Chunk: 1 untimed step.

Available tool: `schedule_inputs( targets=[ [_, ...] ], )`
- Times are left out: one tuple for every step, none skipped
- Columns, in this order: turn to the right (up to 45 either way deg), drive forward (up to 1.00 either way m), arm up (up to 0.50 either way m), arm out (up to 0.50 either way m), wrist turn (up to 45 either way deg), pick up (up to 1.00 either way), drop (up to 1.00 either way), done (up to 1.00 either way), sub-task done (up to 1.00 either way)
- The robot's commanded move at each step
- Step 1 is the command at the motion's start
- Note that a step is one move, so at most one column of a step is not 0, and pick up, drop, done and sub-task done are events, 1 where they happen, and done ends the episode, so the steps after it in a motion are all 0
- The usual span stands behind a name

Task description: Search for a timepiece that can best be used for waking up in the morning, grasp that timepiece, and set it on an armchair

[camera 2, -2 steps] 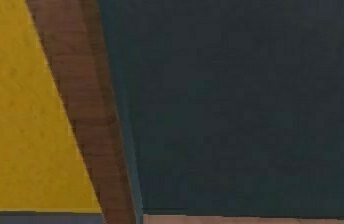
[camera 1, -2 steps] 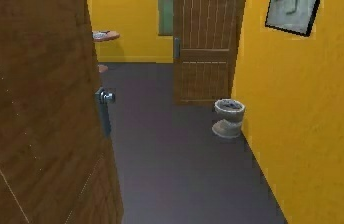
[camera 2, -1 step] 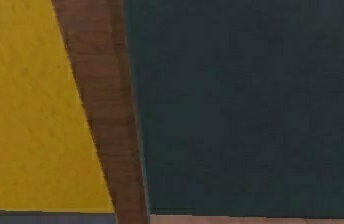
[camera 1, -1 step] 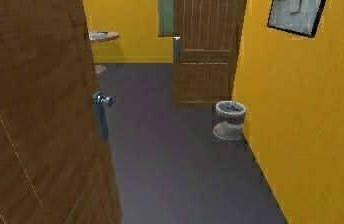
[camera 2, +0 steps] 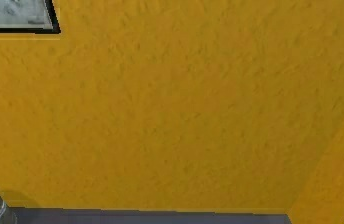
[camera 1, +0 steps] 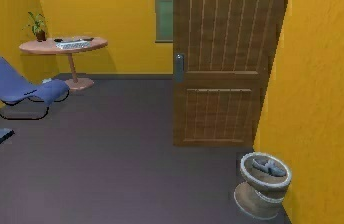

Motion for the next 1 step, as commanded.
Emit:
schedule_inputs(
  targets=[
    [3.0, 0.00, 0.00, 0.00, 0.0, 0.00, 0.00, 0.00, 0.00]
  ],
)
